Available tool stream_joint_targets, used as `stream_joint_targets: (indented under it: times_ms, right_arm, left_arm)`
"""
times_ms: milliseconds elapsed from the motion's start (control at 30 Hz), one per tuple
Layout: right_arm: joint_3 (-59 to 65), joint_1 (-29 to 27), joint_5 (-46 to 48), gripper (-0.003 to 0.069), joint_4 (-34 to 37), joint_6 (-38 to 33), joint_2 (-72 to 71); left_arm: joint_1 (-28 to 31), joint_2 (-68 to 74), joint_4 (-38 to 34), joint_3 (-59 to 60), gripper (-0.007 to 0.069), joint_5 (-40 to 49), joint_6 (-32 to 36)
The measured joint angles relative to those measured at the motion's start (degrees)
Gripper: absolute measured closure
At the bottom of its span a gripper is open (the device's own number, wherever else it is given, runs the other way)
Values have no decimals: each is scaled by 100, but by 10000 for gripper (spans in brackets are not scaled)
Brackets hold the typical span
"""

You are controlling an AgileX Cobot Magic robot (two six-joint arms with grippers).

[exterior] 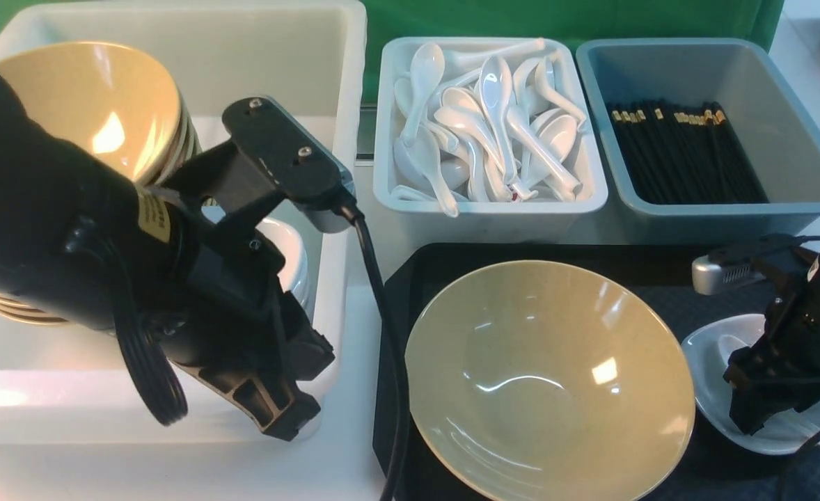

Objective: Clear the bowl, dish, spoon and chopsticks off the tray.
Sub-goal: Use the right arm to grab the soup spoon in the middle, then use the right arm to put the soup spoon into the small storage box in the middle

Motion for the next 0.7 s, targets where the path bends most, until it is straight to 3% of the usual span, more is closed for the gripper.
stream_joint_targets:
  times_ms: [67, 133, 200, 500, 633, 700]
  right_arm:
    - [0, 0, 0, 187, -6, 0, 45]
    - [-6, 0, 0, 333, -32, 6, 78]
    - [-6, 0, 20, 410, -38, 11, 77]
    - [-820, 12, 387, 421, 42, 3, -637]
    - [-1811, 143, 397, 423, 566, -378, -764]
    - [-2618, 341, 289, 424, 1174, -692, -611]
  left_arm:
    - [0, 0, 0, 0, 636, -16, 0]
    - [0, 0, 0, 0, 636, -39, 7]
    - [0, 0, 0, 0, 636, -44, 7]
    - [14, -250, 125, 7, 636, 326, -100]
    - [26, -503, 131, 35, 636, 351, -184]
    - [26, -656, 106, 118, 636, 283, -203]
